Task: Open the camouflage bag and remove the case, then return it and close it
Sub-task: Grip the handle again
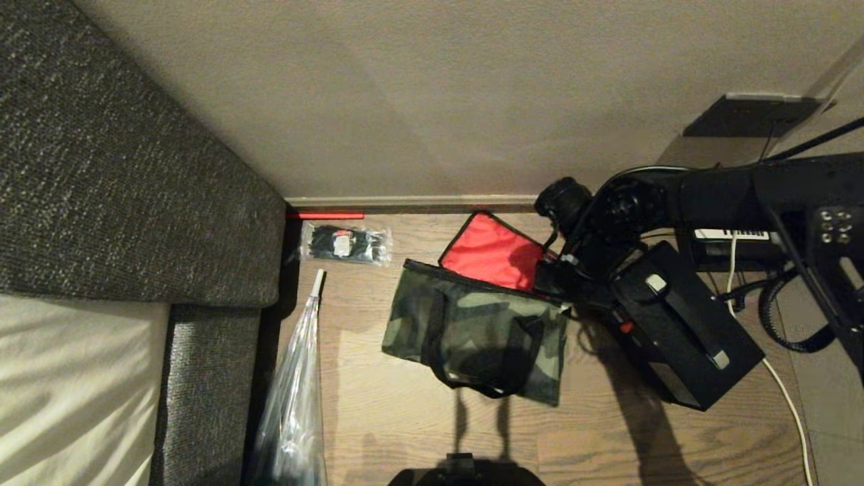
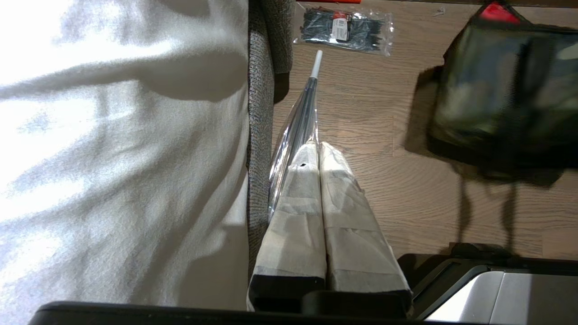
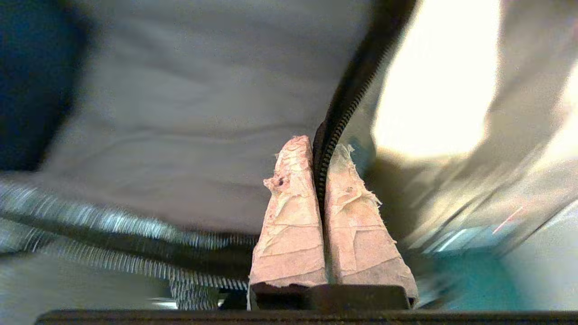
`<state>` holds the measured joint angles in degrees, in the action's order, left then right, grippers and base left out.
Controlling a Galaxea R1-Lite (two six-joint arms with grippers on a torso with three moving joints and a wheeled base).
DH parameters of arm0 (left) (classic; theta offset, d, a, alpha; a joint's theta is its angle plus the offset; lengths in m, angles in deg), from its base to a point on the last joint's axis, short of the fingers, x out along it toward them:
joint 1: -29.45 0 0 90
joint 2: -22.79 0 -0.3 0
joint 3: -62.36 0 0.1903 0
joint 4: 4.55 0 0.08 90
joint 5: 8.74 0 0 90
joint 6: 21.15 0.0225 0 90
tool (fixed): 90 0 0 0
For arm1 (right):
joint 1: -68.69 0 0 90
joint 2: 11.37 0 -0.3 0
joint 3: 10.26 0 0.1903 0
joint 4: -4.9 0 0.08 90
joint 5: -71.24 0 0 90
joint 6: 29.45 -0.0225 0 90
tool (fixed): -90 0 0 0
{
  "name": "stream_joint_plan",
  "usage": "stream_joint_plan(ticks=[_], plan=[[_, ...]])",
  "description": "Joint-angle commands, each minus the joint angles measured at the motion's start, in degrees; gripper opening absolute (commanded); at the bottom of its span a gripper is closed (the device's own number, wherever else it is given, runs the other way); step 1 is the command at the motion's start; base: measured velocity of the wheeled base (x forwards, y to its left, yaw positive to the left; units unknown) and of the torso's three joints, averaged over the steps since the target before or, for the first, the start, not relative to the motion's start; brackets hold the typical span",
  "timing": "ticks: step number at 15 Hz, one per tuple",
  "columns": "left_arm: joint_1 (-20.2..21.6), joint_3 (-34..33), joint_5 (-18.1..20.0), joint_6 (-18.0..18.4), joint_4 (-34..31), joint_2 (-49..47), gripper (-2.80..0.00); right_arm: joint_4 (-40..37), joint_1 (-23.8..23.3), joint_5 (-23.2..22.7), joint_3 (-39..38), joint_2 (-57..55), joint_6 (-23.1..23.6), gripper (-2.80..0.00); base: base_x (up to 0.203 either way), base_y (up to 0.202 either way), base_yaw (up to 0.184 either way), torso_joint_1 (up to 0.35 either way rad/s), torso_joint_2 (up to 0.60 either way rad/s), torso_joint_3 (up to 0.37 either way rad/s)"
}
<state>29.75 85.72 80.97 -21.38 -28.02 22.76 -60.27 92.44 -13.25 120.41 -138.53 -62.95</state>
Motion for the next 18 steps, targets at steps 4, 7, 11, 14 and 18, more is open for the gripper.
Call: stream_joint_plan(ticks=[4,7,11,14,18], plan=[[0.01,-0.13,-0.02,-0.04,0.02,0.11,-2.8,12.85,-1.71,-11.7,-3.6,9.91,28.67,-2.8,0.0,0.0,0.0,0.0,0.0,0.0],[0.05,-0.09,0.02,-0.04,0.02,0.11,-2.8,12.71,-0.91,-14.65,-6.16,13.08,34.45,-2.8,0.0,0.0,0.0,0.0,0.0,0.0],[0.05,-0.09,0.03,-0.04,0.02,0.11,-2.8,17.52,-2.98,-15.03,-23.22,14.52,38.01,-2.8,0.0,0.0,0.0,0.0,0.0,0.0],[0.03,-0.09,0.03,-0.04,0.02,0.11,-2.8,34.5,-4.37,-15.17,-33.29,8.07,38.42,-2.8,0.0,0.0,0.0,0.0,0.0,0.0],[0.05,-0.15,0.03,-0.04,0.02,0.11,-2.8,53.01,-4.6,-15.09,-38.83,-0.67,39.07,-2.8,0.0,0.0,0.0,0.0,0.0,0.0]])
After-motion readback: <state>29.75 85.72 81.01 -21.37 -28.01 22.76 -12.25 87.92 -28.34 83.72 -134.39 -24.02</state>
